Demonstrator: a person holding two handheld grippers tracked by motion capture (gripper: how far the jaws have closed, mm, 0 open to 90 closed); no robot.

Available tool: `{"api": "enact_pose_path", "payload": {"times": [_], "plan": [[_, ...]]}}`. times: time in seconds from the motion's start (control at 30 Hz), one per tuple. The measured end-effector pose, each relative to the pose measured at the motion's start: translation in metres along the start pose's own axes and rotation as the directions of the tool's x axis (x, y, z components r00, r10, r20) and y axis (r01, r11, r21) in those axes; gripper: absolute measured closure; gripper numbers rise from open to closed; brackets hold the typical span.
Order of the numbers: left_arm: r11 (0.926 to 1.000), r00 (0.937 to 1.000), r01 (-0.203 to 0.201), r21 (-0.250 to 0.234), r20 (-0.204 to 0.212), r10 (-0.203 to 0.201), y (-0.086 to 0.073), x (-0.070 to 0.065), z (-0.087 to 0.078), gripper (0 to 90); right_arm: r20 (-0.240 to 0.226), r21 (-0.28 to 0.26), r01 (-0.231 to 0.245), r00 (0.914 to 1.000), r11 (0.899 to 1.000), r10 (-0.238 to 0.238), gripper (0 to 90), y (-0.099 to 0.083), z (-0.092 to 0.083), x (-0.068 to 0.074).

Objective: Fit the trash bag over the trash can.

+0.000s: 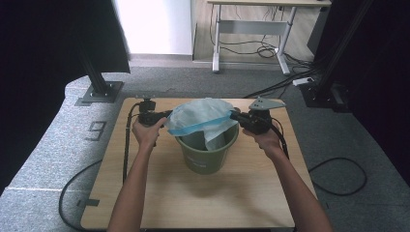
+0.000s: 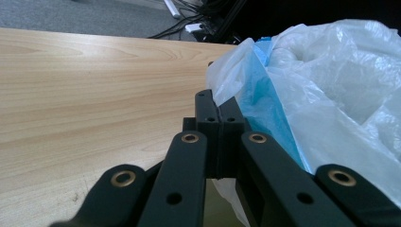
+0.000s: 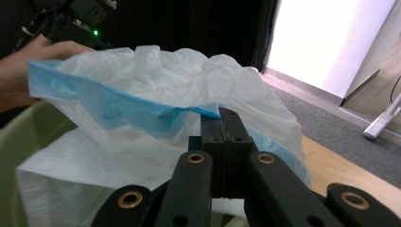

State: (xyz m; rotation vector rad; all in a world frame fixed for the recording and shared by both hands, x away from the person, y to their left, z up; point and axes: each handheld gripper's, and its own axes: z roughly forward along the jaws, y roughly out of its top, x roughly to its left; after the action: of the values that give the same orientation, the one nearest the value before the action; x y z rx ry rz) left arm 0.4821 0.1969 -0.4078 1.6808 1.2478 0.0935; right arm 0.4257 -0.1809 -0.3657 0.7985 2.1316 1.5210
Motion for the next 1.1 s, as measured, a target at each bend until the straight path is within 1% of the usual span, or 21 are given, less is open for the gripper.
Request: {"api": "enact_pose_path", "payload": {"times": [0.03,0.13,0.2,0.3,0.4,0.5,0.57,0.67,0.8,0.9,1.0,1.1], "plan": [[1.0000,1.0000,0.001,-0.002,0.000,-0.001,0.000,0.000,0.000,90.0,-0.002,-0.009,-0.020,0.9998,1.000,0.020,88.5,-0.001,-0.004,0.002],[1.0000,1.0000,0.004,-0.006,0.002,-0.004,-0.001,0.001,-0.001,90.0,-0.007,-0.017,-0.034,0.9994,0.999,0.033,88.6,-0.005,-0.013,0.008],[1.0000,1.0000,0.004,-0.007,0.002,-0.004,-0.001,0.001,-0.002,90.0,-0.029,-0.030,-0.050,0.9984,0.998,0.049,88.6,-0.010,-0.022,0.013],[1.0000,1.0000,0.006,-0.008,0.001,-0.006,-0.002,0.002,-0.003,90.0,-0.058,-0.044,-0.050,0.9972,0.998,0.047,88.6,-0.018,-0.035,0.021],[0.9999,1.0000,0.005,-0.009,0.001,-0.005,-0.003,0.002,-0.004,90.0,-0.075,-0.040,-0.035,0.9967,0.999,0.032,88.6,-0.026,-0.043,0.029],[0.9999,1.0000,0.006,-0.009,-0.002,-0.006,-0.003,0.002,-0.005,90.0,-0.098,-0.037,-0.041,0.9945,0.998,0.037,88.6,-0.041,-0.052,0.039],[0.9999,1.0000,0.005,-0.010,-0.002,-0.005,-0.004,0.001,-0.005,90.0,-0.113,-0.031,-0.034,0.9931,0.999,0.031,88.6,-0.051,-0.056,0.045],[0.9999,1.0000,0.007,-0.008,-0.003,-0.007,-0.005,0.001,-0.005,90.0,-0.133,-0.034,-0.040,0.9904,0.999,0.035,88.6,-0.063,-0.059,0.051],[1.0000,1.0000,0.006,-0.006,-0.003,-0.006,-0.006,0.001,-0.004,90.0,-0.163,-0.029,-0.028,0.9863,0.999,0.023,88.6,-0.076,-0.061,0.062],[1.0000,1.0000,0.006,-0.005,0.000,-0.006,-0.008,0.003,-0.004,90.0,-0.159,-0.008,0.010,0.9872,1.000,-0.011,88.7,-0.085,-0.059,0.069],[1.0000,1.0000,0.008,-0.002,0.000,-0.008,-0.010,0.004,-0.004,90.0,-0.177,0.017,0.029,0.9838,0.999,-0.026,88.7,-0.096,-0.057,0.075],[1.0000,0.9999,0.010,0.001,0.002,-0.010,-0.011,0.005,-0.003,90.0,-0.187,0.039,0.027,0.9821,0.999,-0.020,88.7,-0.105,-0.052,0.077]]}}
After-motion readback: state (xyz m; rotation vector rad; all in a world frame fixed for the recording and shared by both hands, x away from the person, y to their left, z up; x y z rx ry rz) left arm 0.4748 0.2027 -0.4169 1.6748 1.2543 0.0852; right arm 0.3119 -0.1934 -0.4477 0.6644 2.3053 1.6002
